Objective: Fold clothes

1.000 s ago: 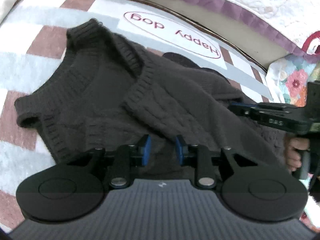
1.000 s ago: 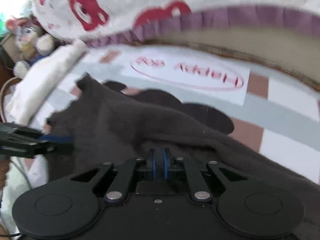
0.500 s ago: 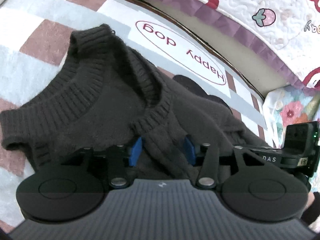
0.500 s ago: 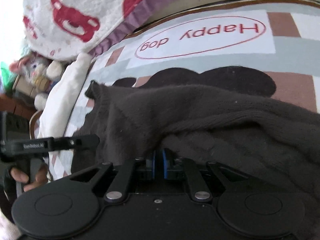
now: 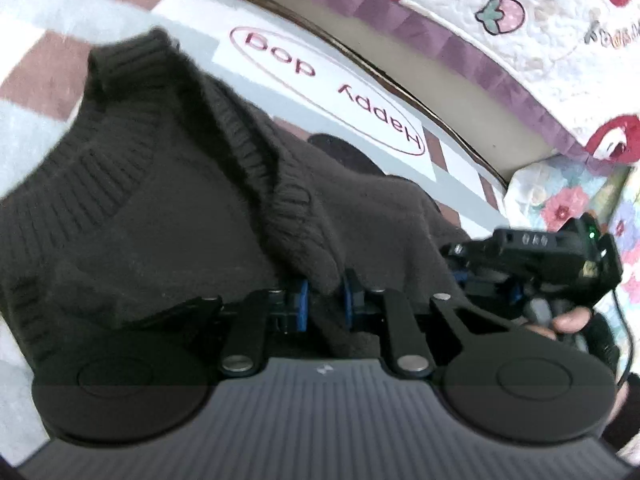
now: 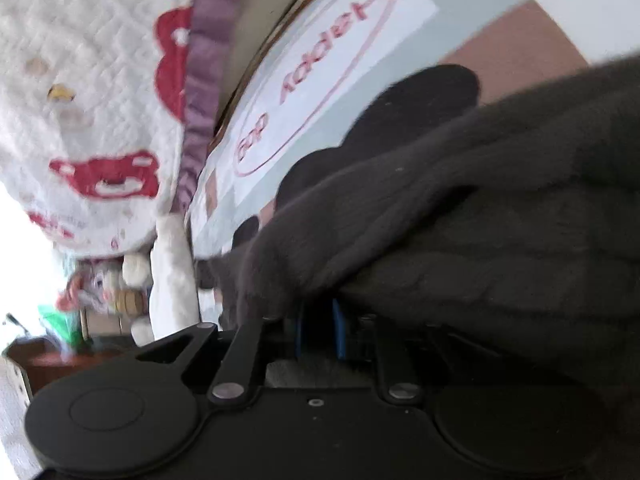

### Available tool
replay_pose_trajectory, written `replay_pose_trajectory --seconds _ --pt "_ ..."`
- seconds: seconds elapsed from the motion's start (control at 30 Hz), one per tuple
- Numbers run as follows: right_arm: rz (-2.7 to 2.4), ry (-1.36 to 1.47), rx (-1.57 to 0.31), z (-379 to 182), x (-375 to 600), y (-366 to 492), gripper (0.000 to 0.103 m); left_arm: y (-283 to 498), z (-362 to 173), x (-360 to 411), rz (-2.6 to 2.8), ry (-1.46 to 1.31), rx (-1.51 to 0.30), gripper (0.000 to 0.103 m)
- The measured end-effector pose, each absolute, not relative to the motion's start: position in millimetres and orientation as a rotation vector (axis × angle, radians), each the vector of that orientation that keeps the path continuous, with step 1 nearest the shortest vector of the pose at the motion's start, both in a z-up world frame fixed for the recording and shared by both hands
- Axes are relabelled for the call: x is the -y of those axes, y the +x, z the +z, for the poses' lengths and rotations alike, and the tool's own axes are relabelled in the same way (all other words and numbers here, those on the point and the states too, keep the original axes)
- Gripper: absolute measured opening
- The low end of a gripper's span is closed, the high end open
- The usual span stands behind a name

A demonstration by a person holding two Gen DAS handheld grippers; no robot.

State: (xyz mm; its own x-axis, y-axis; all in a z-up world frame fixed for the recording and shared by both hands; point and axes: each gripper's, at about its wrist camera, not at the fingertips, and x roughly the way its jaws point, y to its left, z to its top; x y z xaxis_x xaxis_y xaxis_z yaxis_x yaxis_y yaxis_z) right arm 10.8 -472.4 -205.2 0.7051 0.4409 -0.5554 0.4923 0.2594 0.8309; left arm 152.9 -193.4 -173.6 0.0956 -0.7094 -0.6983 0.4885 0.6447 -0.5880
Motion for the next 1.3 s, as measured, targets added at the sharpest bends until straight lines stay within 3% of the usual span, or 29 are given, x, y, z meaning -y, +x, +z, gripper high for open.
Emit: replay_pose_trajectory --seconds 0.07,0.1,0.27,0.47,0.63,0.67,0.7,0.73,0.97,1.13,1.3 --pt "-0.048 1.416 -0.783 -205.9 475.0 6.0 0.031 151.9 -169.5 193.7 -0.908 -0.222 -1.146 0.015" --pt "-0.034 1.435 -0.761 -205.6 475.8 5.1 0.043 153.5 -168.7 193.2 -0.909 -0.238 -1.142 0.015" --pt "0.029 1.411 -0.764 -198.9 472.0 11.7 0.046 162.8 -169.5 191.4 -0.904 -0.303 -1.144 0.015" --pt "0.046 0.893 -0.985 -167.3 434.3 32.6 0.053 162.6 -174.2 188.4 -0.903 -0.313 -1.152 0.015" --pt "0.068 0.692 -0.992 -157.6 411.6 43.7 0.054 166.0 -174.6 197.4 -0.93 -0.296 -1.156 0.015" --pt "0.083 0.678 -0.976 -157.9 409.9 48.7 0.053 168.2 -174.3 203.6 -0.926 -0.28 -1.171 0.015" --pt "0.117 0.647 -0.973 -158.2 408.8 55.5 0.042 171.5 -172.8 212.2 -0.909 -0.261 -1.197 0.014" --pt "0.125 0.585 -0.978 -155.9 407.4 62.4 0.019 175.5 -170.1 220.1 -0.898 -0.25 -1.214 0.013" --pt "-0.008 0.472 -0.75 -114.0 444.2 80.4 0.018 202.6 -124.6 240.2 -0.896 -0.218 -1.042 0.012" --pt "-0.041 0.472 -0.804 -125.0 448.5 90.1 0.054 212.7 -153.5 261.9 -0.775 -0.053 -1.06 0.013" --pt "0.008 0.932 -0.965 -170.4 482.4 74.6 0.058 226.6 -162.8 242.5 -0.733 -0.183 -1.105 0.014"
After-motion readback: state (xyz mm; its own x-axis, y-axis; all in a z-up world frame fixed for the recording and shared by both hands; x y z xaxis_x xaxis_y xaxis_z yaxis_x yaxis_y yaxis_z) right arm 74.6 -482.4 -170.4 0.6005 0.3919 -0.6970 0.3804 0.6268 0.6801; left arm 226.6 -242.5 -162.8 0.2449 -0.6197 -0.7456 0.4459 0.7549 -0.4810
